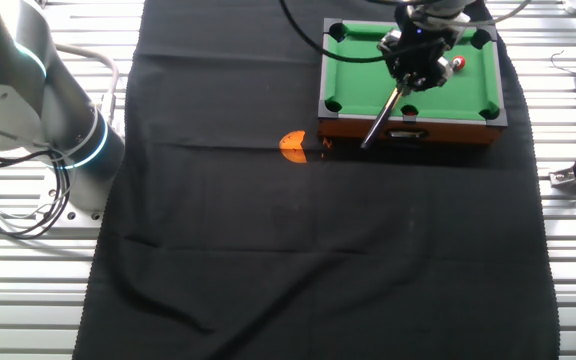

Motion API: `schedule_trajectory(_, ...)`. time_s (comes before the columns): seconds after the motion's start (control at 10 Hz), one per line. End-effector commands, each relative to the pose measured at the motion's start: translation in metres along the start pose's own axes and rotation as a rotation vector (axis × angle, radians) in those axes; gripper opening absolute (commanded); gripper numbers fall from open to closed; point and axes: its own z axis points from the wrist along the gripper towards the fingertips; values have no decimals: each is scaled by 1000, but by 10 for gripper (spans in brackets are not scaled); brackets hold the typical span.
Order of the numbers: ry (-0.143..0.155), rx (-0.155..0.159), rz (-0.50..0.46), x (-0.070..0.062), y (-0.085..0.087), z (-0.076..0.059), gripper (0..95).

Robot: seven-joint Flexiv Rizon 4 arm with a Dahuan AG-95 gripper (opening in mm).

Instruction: Hit the pool ball

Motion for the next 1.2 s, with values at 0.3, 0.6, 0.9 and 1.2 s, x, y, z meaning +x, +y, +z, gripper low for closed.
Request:
schedule_trajectory(0.3, 2, -1, -19, -15, 1, 2, 190)
schedule_trajectory(0.6, -22, 0, -55, -22, 3, 15, 190)
schedule_trajectory(0.9, -11, 2, -71, -20, 8, 36, 190)
schedule_trajectory(1.2, 46, 14, -74, -20, 8, 36, 190)
